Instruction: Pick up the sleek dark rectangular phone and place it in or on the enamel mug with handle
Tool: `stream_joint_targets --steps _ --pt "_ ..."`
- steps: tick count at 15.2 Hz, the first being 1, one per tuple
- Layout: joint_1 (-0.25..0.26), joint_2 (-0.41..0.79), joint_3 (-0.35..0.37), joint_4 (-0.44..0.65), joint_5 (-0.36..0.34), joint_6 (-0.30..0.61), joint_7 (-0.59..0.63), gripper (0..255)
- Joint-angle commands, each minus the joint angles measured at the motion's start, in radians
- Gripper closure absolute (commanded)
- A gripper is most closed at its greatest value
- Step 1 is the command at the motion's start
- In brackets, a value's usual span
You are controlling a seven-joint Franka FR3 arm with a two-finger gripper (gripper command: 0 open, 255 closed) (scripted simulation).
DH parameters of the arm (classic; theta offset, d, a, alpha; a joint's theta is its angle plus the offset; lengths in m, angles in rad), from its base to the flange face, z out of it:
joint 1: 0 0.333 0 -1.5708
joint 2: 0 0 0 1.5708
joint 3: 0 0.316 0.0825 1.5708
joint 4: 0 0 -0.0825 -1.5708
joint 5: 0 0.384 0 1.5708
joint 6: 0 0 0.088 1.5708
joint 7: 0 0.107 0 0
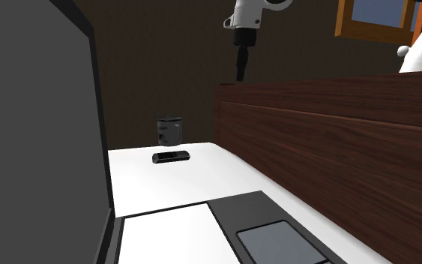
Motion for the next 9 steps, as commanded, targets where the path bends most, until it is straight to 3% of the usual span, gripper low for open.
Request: stream_joint_targets --steps 1,9 --pt "0.000 0.000 0.000 -0.001 0.000 -0.001 0.000 0" --pt "0.083 0.219 0.026 0.057 0.017 0.116 0.031 0"
